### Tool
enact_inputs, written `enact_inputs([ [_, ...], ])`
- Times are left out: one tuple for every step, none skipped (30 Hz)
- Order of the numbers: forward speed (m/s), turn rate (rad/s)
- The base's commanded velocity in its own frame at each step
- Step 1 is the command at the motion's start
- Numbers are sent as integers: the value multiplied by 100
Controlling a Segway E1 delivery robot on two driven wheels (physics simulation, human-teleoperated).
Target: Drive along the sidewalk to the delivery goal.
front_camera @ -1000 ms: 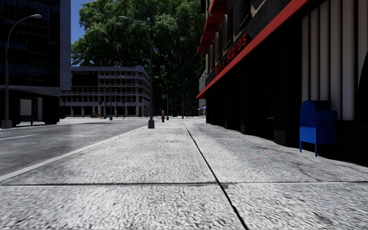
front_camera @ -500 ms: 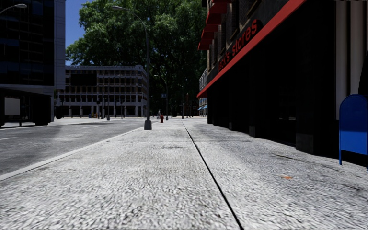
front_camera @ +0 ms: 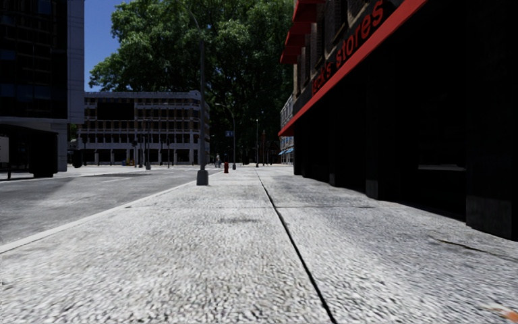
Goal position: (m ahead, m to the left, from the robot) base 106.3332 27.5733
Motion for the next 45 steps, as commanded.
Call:
enact_inputs([
  [200, 0],
  [200, 0],
  [200, 0],
  [200, 0],
  [200, 0],
  [200, 0],
  [200, 0],
  [200, 0],
  [200, 0],
  [200, 0],
  [200, 0],
  [200, 0],
  [200, 0],
  [200, 0],
  [200, 0],
  [200, 0],
  [200, 0],
  [200, 0],
  [200, 0],
  [200, 0],
  [200, 0],
  [200, 0],
  [200, 0],
  [200, 0],
  [200, 0],
  [200, 0],
  [200, 0],
  [200, 0],
  [200, 0],
  [200, 0],
  [200, 0],
  [200, 0],
  [200, 0],
  [200, 0],
  [200, 0],
  [200, 0],
  [200, 0],
  [200, 0],
  [200, 0],
  [200, 0],
  [200, 0],
  [200, 0],
  [200, 0],
  [200, 0],
  [200, 0],
])
